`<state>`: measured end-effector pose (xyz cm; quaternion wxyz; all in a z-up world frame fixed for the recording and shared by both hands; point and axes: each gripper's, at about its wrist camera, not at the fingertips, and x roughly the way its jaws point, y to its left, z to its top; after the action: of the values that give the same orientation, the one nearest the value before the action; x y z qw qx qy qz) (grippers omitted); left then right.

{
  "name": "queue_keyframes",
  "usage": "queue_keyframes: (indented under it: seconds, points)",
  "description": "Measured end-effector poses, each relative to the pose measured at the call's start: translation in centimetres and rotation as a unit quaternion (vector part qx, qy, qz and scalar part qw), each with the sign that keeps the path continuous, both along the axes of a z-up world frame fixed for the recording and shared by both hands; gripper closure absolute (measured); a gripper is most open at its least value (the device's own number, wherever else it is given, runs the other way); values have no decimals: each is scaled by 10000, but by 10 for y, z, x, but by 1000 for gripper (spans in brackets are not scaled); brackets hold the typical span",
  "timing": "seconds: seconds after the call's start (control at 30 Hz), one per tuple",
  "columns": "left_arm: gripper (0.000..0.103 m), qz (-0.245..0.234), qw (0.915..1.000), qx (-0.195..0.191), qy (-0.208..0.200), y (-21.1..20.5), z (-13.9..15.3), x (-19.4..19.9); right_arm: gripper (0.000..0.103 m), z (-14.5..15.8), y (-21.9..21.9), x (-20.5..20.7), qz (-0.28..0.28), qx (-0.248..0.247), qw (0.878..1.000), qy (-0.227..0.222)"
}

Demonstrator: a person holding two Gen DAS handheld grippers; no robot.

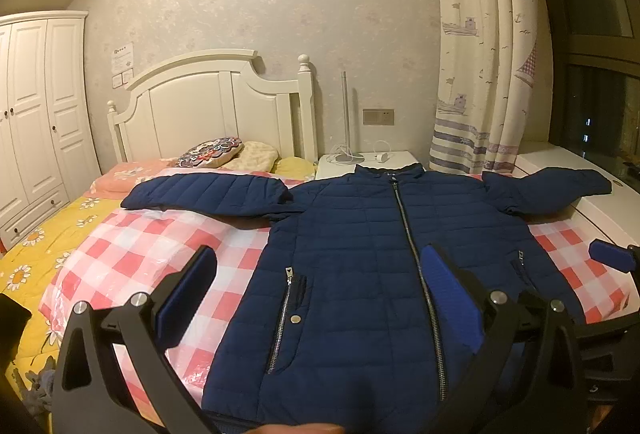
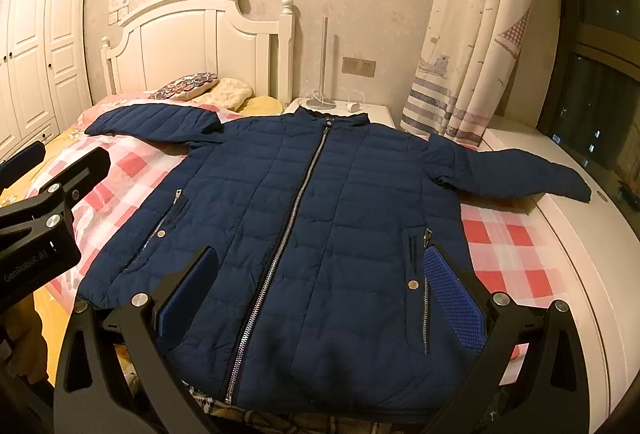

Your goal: Fold large clothes

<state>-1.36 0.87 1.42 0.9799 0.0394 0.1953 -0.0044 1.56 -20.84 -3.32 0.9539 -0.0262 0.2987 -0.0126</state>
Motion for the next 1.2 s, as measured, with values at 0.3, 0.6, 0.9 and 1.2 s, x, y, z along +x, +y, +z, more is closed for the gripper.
queue_keyframes:
  seconds: [0.3, 0.6, 0.9, 1.2]
  points:
    - [2, -7, 10000, -4, -31, -3, 1, -3, 5, 1, 0, -1, -11, 7, 10000, -49]
    - [2, 13, 10000, -23, -36, -5, -1, -2, 5, 3, 1, -5, -3, 6, 9999, -140]
    - [2, 11, 10000, -3, -74, -12, 2, 0, 5, 4, 3, -4, -3, 10, 9999, -155]
    - [2, -11, 10000, -18, -75, -12, 2, 2, 5, 2, 3, -5, 15, 27, 9999, -155]
